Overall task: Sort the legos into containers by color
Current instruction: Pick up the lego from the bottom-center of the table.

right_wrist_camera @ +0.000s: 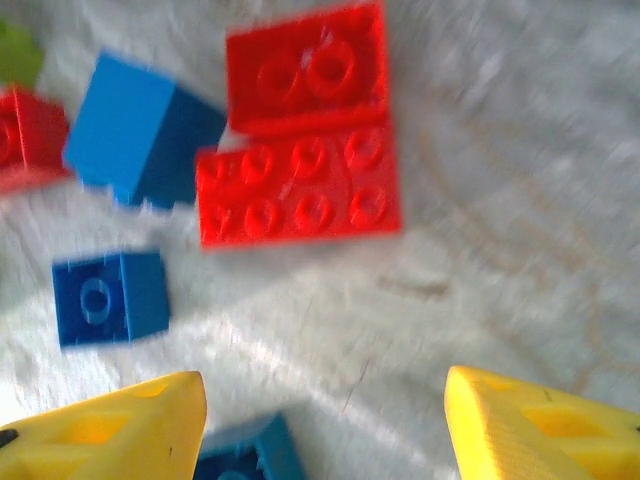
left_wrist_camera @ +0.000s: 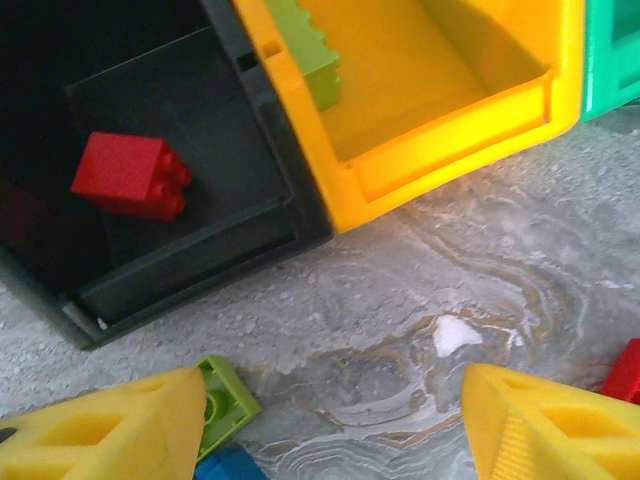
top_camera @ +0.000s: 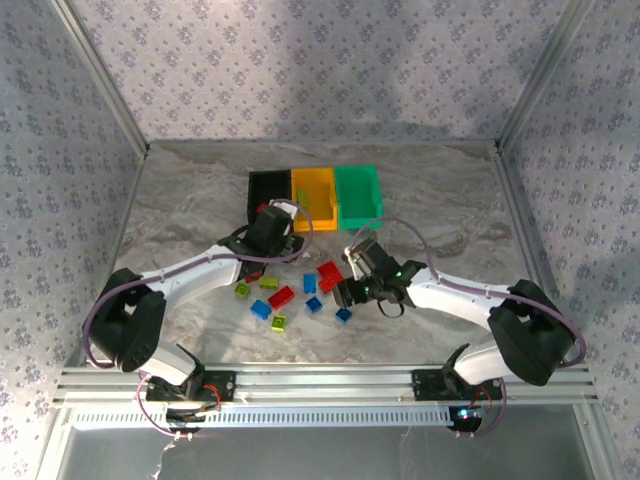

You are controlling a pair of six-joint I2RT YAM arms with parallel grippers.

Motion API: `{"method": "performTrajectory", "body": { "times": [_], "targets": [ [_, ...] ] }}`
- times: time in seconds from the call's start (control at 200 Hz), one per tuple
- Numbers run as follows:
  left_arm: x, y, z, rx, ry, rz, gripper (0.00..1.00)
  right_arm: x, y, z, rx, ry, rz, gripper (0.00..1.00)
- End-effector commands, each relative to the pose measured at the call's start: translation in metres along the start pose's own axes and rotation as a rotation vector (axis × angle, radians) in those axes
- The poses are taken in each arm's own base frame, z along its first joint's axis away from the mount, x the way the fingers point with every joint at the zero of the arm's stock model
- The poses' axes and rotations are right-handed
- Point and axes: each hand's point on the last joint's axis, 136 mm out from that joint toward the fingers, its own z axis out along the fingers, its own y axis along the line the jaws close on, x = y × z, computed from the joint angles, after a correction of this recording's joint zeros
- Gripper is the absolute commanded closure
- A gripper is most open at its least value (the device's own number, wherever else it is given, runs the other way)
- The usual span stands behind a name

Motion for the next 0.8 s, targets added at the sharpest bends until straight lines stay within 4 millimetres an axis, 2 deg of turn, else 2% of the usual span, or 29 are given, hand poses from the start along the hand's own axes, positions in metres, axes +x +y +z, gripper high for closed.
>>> {"method": "performTrajectory", "body": {
  "times": [0.0,0.115,0.28,0.44,0.795],
  "targets": [
    [-0.018,0.014,-0.008,-0.029,-0.109,-0.049,0.33,0.024,0.002,-0.011,0.054,0.098,-0.040,0.34],
    [-0.011,0.019,-0.009,-0.034,-0.103,-0.030,0.33,0.037,0.012,-0.012,0.054,0.140,-0.087,0.33],
    [-0.005,0.024,-0.011,-0.054,-0.100,0.001,0.33,0.055,0.019,-0.004,0.058,0.217,-0.108,0.34],
    [-0.009,0.032,-0.020,-0.082,-0.125,0.001,0.33,0.051,0.030,-0.001,0.053,0.214,-0.115,0.34],
    [-0.007,0.050,-0.028,-0.085,-0.130,-0.055,0.33,0.049,0.024,0.020,0.117,0.255,-0.125,0.37]
  ]
}}
